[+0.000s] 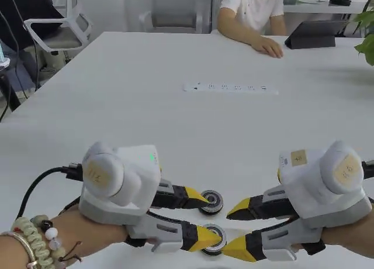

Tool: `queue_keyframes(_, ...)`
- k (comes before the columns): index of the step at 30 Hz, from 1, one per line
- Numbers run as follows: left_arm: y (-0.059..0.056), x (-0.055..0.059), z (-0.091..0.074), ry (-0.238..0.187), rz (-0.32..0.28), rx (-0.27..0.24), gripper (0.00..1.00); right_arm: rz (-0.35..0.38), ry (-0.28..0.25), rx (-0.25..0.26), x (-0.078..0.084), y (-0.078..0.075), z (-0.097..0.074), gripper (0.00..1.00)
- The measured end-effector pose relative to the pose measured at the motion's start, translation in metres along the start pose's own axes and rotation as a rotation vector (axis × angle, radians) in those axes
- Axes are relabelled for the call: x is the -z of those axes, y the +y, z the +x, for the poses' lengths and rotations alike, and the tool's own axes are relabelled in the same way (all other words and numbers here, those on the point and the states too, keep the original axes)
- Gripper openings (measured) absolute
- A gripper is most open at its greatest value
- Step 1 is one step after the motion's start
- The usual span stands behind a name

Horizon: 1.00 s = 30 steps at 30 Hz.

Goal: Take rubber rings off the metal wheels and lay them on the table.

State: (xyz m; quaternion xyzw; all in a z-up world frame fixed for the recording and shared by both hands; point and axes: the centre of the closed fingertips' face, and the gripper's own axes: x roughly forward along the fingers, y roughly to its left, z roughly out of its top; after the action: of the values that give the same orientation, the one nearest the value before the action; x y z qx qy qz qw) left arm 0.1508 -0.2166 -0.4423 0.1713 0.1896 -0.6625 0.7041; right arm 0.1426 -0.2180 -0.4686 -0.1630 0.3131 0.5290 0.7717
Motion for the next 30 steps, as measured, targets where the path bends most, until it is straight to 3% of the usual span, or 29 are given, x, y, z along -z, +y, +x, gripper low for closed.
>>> queue_keyframes(12, -0.010, 0.019, 0.007, 0.073, 0.061, 0.030, 0.16, -0.018, 0.013, -0.012, 0.003, 0.006, 0.008, 0.24)
queue_keyframes(30, -0.008, 0.017, 0.004, 0.030, 0.031, 0.028, 0.08, -0.026, 0.032, -0.019, 0.007, 0.008, 0.010, 0.22)
